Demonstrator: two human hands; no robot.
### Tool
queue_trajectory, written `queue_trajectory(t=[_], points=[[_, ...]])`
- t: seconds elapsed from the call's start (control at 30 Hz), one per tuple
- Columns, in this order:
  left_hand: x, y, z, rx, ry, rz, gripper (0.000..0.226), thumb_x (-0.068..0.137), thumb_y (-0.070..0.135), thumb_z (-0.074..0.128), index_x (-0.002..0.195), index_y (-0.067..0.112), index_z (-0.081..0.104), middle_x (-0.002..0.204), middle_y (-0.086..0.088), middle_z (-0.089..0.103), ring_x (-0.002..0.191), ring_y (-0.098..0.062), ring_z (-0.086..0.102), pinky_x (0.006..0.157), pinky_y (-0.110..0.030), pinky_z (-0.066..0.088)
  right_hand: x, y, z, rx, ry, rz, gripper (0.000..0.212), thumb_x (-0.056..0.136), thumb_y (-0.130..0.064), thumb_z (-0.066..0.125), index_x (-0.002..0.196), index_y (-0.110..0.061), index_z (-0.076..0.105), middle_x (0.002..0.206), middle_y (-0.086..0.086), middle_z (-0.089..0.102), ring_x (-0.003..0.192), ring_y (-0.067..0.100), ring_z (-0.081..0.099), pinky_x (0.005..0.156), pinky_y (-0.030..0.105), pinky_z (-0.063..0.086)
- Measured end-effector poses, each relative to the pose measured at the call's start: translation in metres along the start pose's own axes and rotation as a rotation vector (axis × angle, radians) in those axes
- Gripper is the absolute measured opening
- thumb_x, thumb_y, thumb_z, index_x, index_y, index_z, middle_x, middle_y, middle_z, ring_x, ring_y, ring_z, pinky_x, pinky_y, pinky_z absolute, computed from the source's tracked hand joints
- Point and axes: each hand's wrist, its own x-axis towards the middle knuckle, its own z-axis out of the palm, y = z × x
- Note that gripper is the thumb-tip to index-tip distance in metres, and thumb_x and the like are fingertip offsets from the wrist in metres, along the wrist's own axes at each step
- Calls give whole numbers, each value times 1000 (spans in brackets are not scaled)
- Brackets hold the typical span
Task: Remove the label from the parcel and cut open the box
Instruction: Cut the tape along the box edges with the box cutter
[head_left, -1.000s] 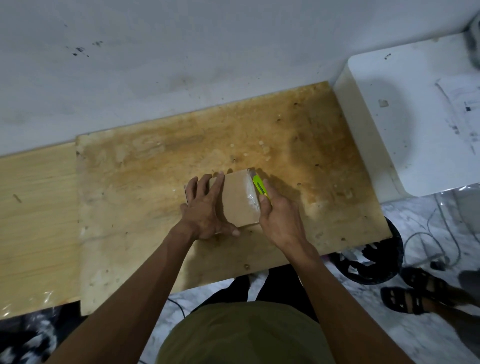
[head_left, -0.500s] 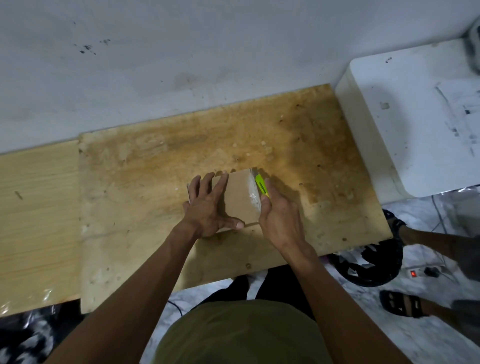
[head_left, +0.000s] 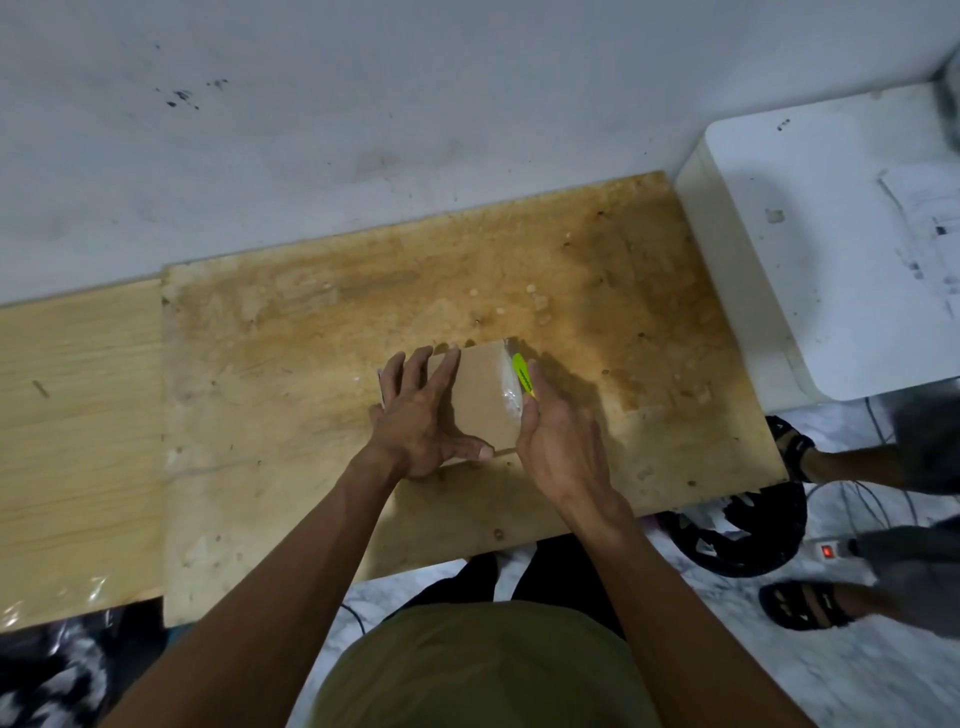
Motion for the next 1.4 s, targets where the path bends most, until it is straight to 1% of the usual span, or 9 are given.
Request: queue_trajectory(t=[0.13, 0.3, 0.5, 0.63, 0.93, 1.1, 1.23, 1.33, 1.4], points=[[0, 1, 0, 4, 3, -4, 135, 51, 72, 81, 154, 43, -1, 160, 7, -2, 147, -23, -13, 103, -63, 32, 1, -2, 3, -26, -10, 32, 49, 102, -23, 36, 151, -23, 29, 115, 15, 65, 102, 40, 60, 76, 41, 47], [0, 1, -1, 4, 3, -7, 135, 51, 72, 81, 154, 45, -2, 159, 10, -3, 146, -21, -14, 103, -62, 33, 3, -4, 3, -63, -17, 25, 52, 100, -20, 38, 151, -22, 28, 116, 15, 66, 104, 39, 61, 75, 39, 46], [1, 1, 0, 19, 8, -9, 136, 51, 72, 80, 153, 44, -4, 159, 10, -3, 146, -21, -13, 103, -62, 33, 7, -6, 1, -92, -15, 12, 52, 98, -15, 40, 149, -22, 31, 115, 15, 66, 103, 39, 62, 67, 32, 33], [0, 2, 2, 31, 34, -8, 134, 51, 74, 78, 154, 42, -2, 159, 9, 0, 146, -22, -12, 102, -62, 34, 9, -7, -3, -127, -27, 22, 55, 95, -10, 43, 148, -20, 33, 109, 18, 68, 99, 39, 65, 65, 29, 36], [-2, 3, 3, 36, 48, -3, 130, 53, 72, 77, 154, 41, 1, 158, 8, 3, 146, -23, -11, 100, -64, 37, -6, -4, -5, -179, -35, -11, 55, 97, -12, 41, 150, -18, 29, 105, 17, 69, 96, 37, 66, 64, 30, 34], [-3, 2, 3, 43, 56, 3, 129, 54, 73, 76, 154, 40, 1, 157, 8, 4, 146, -24, -9, 101, -63, 38, -13, -2, -6, -172, -20, -22, 55, 96, -13, 43, 149, -19, 29, 99, 17, 68, 92, 37, 66, 64, 29, 35], [-1, 3, 3, 38, 48, -12, 129, 53, 72, 75, 154, 42, 1, 157, 11, 3, 146, -21, -12, 102, -63, 35, -26, 3, -5, -114, -6, -44, 53, 98, -16, 42, 150, -20, 30, 90, 14, 66, 83, 33, 64, 62, 30, 35], [-2, 3, 5, 40, 52, -13, 129, 51, 72, 75, 154, 42, 2, 156, 11, 3, 146, -21, -11, 102, -63, 35, -25, 7, -2, -115, -12, -17, 53, 98, -16, 43, 149, -22, 31, 91, 15, 65, 84, 35, 64, 63, 31, 37], [-2, 3, 5, 41, 63, -8, 129, 52, 73, 75, 154, 42, 2, 157, 10, 4, 146, -22, -10, 103, -64, 36, -29, 10, -1, -111, -20, -15, 53, 97, -15, 42, 148, -23, 32, 91, 15, 66, 84, 36, 64, 64, 32, 41]])
